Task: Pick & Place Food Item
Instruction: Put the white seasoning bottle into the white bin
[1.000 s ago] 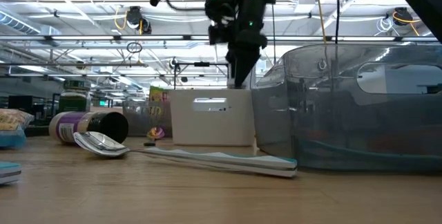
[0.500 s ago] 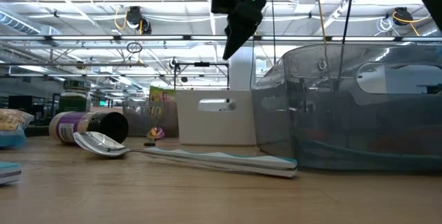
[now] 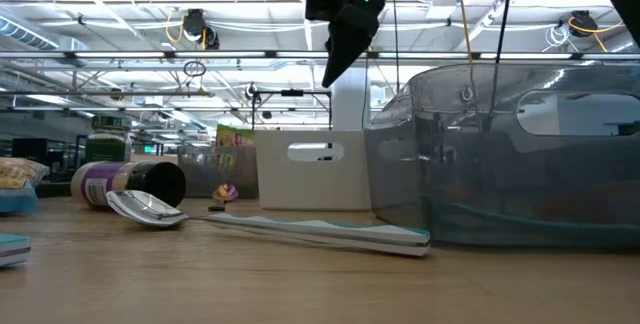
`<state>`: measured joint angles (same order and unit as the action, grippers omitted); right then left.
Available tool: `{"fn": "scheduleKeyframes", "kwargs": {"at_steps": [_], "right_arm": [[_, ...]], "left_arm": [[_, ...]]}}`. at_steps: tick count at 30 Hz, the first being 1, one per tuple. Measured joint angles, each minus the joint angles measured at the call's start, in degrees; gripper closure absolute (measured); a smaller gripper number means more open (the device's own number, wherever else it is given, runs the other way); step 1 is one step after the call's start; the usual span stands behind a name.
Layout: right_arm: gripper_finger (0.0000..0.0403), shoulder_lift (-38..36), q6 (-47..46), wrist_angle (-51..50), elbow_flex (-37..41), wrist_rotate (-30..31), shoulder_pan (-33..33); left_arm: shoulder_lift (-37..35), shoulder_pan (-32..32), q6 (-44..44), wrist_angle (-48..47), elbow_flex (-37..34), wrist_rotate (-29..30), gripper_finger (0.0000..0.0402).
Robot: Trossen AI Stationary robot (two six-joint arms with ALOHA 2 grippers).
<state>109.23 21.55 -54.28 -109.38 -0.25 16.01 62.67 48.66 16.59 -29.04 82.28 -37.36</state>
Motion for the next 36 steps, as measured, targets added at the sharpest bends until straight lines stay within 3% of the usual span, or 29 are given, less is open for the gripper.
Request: {"fn": "scheduleKeyframes", "kwargs": {"at_steps": [5, 9, 16, 20, 27, 36], "right_arm": [[0.019, 0.0, -2.28, 1.63, 0.0, -0.39, 0.25], [0.019, 0.0, -5.42, 2.38, 0.0, -4.47, 1.16], [0.019, 0.0, -16.06, 13.69, 0.0, -19.67, 2.56], [0.019, 0.0, -16.6, 17.91, 0.0, -25.31, 2.51], [0.019, 0.0, -16.38, 14.54, 0.0, -25.49, 3.03], [0.019, -4.18, -19.26, 16.21, 2.63, -19.41, 4.25]], "left_arm": [[-0.02, -0.02, -1.03, 0.0, 0.02, 0.0, 0.0101], [-0.04, -0.02, -2.41, -1.97, 0.02, 0.01, 0.0101], [0.77, -0.51, -7.26, -11.51, 0.0, 0.08, 0.0101], [1.4, -1.16, -9.3, -15.44, -0.04, 0.67, 0.0101], [1.49, -1.29, -15.2, -24.6, -0.42, 2.04, 0.0099], [5.1, -9.2, -11.38, -19.63, -12.66, 1.56, 0.0099]]}}
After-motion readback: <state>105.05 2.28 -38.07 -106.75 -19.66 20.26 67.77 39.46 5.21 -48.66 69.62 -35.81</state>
